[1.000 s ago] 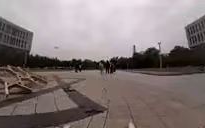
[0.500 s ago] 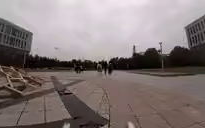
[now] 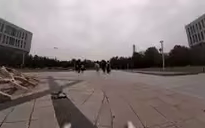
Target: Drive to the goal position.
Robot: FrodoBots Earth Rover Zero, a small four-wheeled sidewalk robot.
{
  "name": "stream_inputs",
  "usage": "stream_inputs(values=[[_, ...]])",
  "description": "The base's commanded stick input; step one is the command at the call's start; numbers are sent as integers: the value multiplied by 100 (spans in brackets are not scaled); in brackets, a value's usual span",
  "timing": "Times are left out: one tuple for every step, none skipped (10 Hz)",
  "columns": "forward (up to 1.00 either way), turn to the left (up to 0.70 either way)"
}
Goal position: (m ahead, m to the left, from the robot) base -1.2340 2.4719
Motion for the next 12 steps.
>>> stream_inputs(values=[[70, 0], [70, 0], [70, 0], [70, 0], [70, 0], [70, 0], [70, 0], [70, 0], [70, 0], [70, 0], [70, 0], [70, 1]])
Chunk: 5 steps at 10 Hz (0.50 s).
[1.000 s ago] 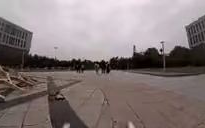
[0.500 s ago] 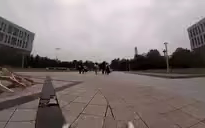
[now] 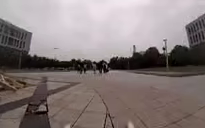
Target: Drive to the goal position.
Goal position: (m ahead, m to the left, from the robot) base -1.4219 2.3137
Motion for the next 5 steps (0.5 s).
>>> stream_inputs(values=[[70, 11], [70, 14], [70, 14], [70, 14], [70, 14]])
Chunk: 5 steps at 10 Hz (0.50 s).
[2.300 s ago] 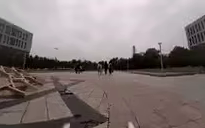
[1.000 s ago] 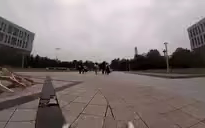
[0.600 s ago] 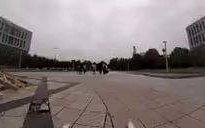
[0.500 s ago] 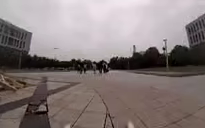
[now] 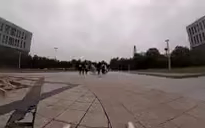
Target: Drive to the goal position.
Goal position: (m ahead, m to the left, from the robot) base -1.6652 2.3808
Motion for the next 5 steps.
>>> stream_inputs(values=[[70, 14], [70, 14], [70, 14], [70, 14], [70, 12]])
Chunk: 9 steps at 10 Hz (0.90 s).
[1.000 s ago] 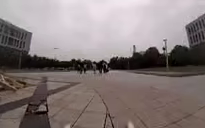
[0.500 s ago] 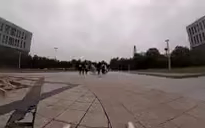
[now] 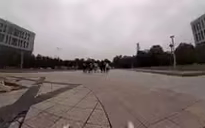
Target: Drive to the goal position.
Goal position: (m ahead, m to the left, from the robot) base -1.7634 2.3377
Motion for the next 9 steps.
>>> stream_inputs(values=[[70, 7], [70, 2], [70, 1], [70, 1], [70, 1], [70, 1], [70, 1], [70, 1], [70, 1]])
